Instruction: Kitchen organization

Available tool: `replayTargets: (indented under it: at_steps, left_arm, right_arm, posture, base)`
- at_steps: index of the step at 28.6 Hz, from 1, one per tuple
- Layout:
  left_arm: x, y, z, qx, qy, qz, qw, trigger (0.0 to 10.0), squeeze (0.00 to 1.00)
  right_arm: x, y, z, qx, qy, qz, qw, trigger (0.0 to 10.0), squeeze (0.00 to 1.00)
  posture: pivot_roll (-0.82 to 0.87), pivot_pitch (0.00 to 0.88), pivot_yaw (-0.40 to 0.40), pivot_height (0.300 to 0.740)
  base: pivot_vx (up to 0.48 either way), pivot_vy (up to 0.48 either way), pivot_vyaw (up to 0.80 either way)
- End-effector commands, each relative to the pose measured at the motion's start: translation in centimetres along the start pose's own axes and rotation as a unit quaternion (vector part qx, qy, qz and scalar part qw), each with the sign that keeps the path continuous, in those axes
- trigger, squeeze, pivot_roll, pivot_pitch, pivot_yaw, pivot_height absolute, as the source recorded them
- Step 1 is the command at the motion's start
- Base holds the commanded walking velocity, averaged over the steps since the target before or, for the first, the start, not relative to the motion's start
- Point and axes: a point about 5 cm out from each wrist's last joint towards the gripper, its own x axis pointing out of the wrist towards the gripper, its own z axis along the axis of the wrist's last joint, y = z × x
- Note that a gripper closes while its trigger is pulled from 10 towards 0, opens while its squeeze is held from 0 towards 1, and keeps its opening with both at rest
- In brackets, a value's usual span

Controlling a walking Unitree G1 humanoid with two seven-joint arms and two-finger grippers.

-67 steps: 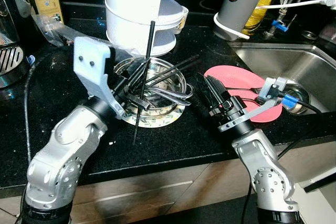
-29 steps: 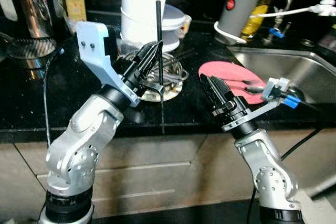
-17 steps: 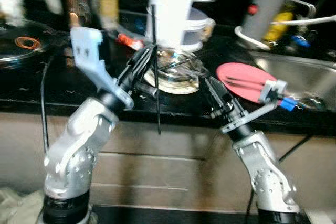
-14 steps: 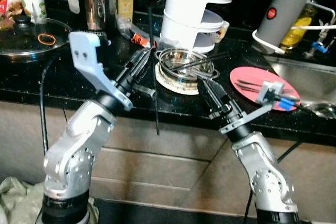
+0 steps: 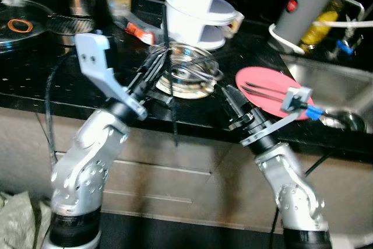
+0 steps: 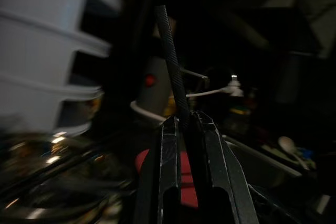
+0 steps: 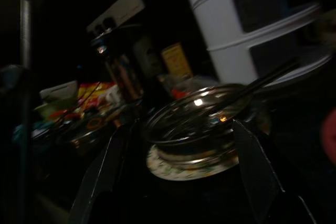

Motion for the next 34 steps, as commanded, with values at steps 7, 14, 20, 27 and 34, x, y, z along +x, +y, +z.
replayTargets:
  at_steps: [7, 14, 20, 27, 34]
  left_arm:
    - [0.3, 0.2, -0.2, -0.005, 0.002, 0.001, 1.0, 10.0, 0.0]
    - [0.3, 0.1, -0.4, -0.007, 0.003, -0.003, 1.0, 10.0, 0.0]
    - [0.4, 0.2, -0.7, -0.007, 0.007, -0.008, 1.0, 10.0, 0.0]
    - [0.3, 0.1, -1.3, -0.011, 0.018, -0.009, 1.0, 10.0, 0.0]
    - [0.2, 0.2, -1.8, -0.013, 0.023, -0.008, 1.0, 10.0, 0.0]
  right_arm:
    - [-0.3, 0.0, -0.4, 0.001, 0.008, -0.003, 1.0, 10.0, 0.0]
    - [-0.2, 0.1, -0.5, -0.002, 0.009, 0.001, 1.0, 10.0, 0.0]
    - [-0.1, 0.2, -0.5, -0.006, 0.012, 0.001, 1.0, 10.0, 0.0]
    - [-0.1, 0.3, -0.7, -0.008, 0.015, 0.002, 1.0, 10.0, 0.0]
    - [0.0, 0.3, -0.8, -0.009, 0.016, 0.005, 1.0, 10.0, 0.0]
  posture:
    - [0.16, 0.01, -0.17, 0.74]
    - [0.15, 0.007, -0.169, 0.74]
    - [0.15, 0.006, -0.166, 0.74]
    - [0.15, 0.009, -0.165, 0.74]
    - [0.16, 0.001, -0.167, 0.74]
  base:
    - [0.0, -0.394, 0.0]
    - [0.0, -0.392, 0.0]
    - [0.0, -0.392, 0.0]
    - [0.0, -0.391, 0.0]
    - [0.0, -0.392, 0.0]
